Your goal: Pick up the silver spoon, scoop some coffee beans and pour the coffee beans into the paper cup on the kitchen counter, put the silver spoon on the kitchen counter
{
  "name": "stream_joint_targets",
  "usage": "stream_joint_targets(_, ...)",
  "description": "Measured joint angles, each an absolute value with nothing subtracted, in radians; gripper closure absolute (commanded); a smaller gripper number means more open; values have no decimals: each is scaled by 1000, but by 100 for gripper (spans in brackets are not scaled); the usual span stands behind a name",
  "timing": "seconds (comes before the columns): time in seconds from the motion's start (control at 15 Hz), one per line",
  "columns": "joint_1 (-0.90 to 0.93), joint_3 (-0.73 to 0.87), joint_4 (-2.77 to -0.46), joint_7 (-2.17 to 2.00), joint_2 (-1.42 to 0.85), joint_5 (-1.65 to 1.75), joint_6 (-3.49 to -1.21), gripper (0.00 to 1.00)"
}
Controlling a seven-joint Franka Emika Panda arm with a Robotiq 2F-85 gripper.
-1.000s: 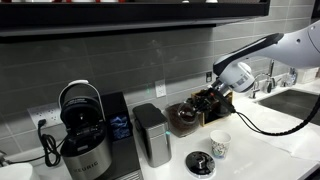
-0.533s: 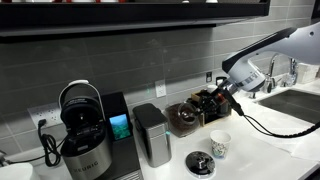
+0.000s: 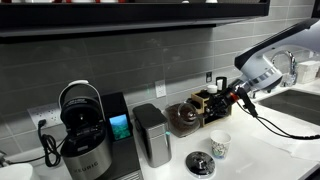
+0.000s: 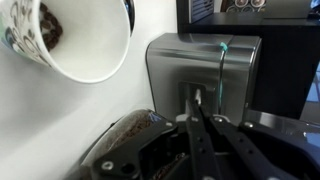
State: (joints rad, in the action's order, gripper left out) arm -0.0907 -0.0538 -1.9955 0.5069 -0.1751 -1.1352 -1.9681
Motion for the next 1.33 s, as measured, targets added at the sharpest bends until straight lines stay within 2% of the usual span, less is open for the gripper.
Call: stream_joint_targets(1.33, -91, 60, -2397, 611, 163, -1121, -1880, 99)
